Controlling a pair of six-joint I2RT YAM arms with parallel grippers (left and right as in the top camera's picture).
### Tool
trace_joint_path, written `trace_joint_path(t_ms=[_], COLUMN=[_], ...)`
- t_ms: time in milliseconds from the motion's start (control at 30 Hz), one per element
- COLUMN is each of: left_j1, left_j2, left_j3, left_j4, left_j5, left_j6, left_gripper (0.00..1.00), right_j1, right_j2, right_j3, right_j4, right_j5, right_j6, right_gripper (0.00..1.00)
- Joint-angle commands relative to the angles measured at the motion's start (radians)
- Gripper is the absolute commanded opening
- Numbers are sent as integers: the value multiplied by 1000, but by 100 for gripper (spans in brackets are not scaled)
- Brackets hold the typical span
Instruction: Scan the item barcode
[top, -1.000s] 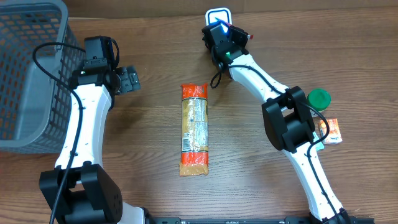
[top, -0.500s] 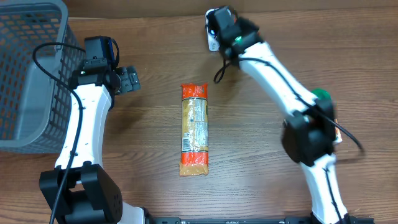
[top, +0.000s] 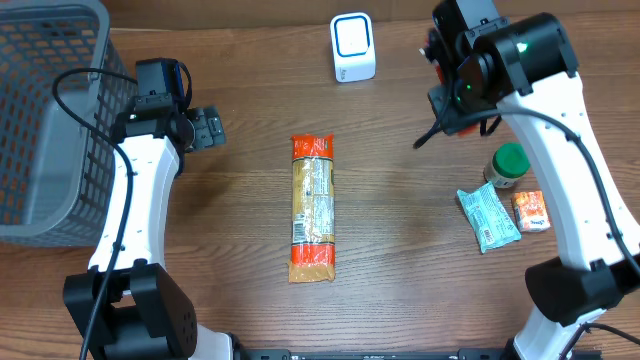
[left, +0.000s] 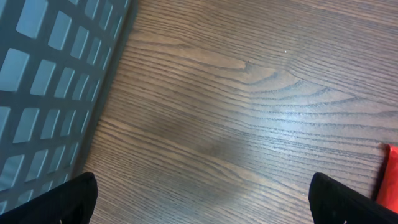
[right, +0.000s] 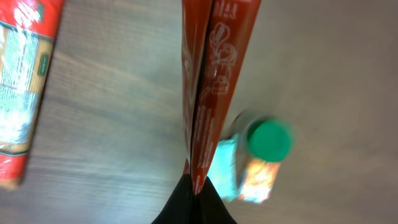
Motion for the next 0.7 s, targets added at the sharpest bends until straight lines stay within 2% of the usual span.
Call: trace_joint_path(t_ms=[0, 333, 500, 667], left_j1=[-2, -2, -2, -2], left_j2=[1, 1, 1, 1], left_j3=[16, 16, 16, 16], left_j4=[0, 0, 0, 0], left_j5=[-6, -6, -6, -6], left_j6=[-3, -3, -3, -3], left_gripper=[100, 100, 100, 100], right_j1=[-35, -60, -61, -60], right_j2=[24, 24, 24, 24], right_j3=[-103, -504, -545, -545], right_j4=[8, 183, 135, 84], right_j5=[-101, -34, 121, 128], right_j6=[116, 148, 263, 268], right_gripper=[4, 4, 4, 4])
